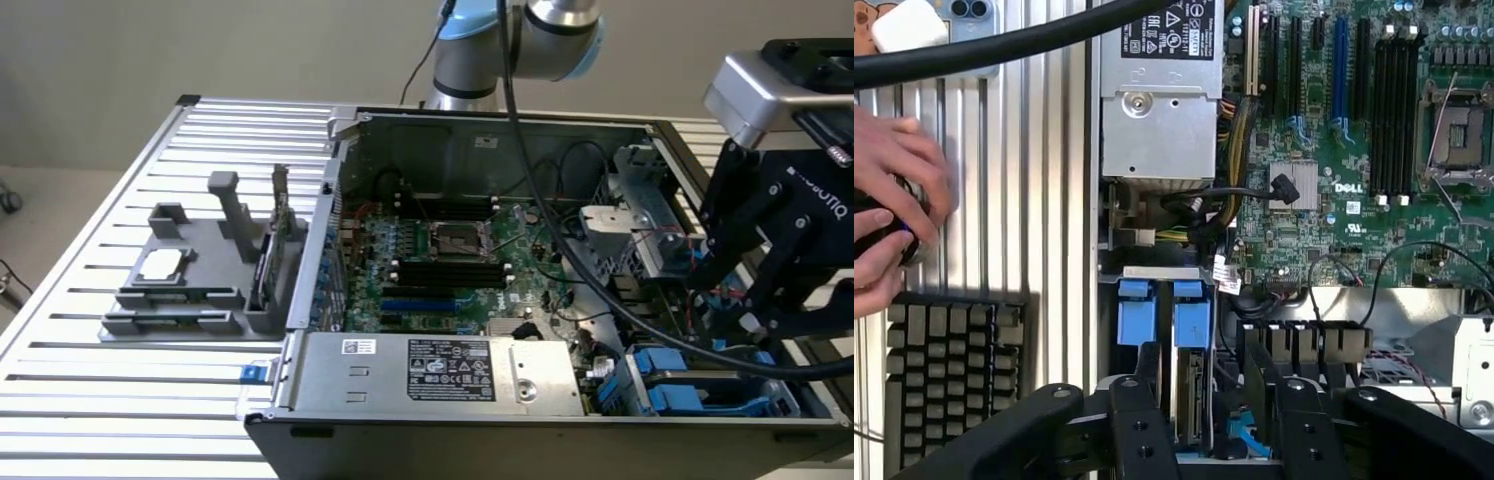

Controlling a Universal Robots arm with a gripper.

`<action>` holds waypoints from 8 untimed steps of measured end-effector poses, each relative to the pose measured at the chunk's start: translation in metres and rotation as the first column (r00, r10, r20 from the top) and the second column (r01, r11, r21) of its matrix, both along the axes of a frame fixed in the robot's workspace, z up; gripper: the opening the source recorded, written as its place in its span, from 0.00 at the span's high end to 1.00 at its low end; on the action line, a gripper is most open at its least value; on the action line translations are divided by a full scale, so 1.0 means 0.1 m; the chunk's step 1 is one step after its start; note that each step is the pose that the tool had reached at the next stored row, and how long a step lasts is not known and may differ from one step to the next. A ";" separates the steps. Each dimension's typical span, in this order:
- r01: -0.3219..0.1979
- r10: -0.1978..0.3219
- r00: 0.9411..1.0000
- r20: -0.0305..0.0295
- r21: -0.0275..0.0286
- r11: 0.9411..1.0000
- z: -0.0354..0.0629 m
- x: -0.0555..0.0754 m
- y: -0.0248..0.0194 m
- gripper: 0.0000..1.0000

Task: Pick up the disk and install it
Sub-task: 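Insert the disk into the insertion slot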

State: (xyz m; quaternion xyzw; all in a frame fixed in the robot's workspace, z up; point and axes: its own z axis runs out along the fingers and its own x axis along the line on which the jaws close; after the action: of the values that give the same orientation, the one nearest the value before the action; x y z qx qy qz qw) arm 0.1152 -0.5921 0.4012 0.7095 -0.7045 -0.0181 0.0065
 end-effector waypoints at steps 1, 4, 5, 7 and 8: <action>0.000 0.000 1.000 0.000 0.000 1.000 -0.006 0.00 0.001 0.53; 0.000 0.000 1.000 0.000 0.000 1.000 -0.023 0.00 0.004 0.53; 0.000 0.000 1.000 0.000 0.000 1.000 -0.027 0.00 0.014 0.53; 0.000 0.000 1.000 0.001 0.000 1.000 -0.029 0.00 0.043 0.53; 0.000 0.000 1.000 0.003 0.000 1.000 -0.030 0.00 0.057 0.53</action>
State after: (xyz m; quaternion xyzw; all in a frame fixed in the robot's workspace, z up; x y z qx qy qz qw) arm 0.1155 -0.5864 0.3982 0.7095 -0.7045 -0.0171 0.0054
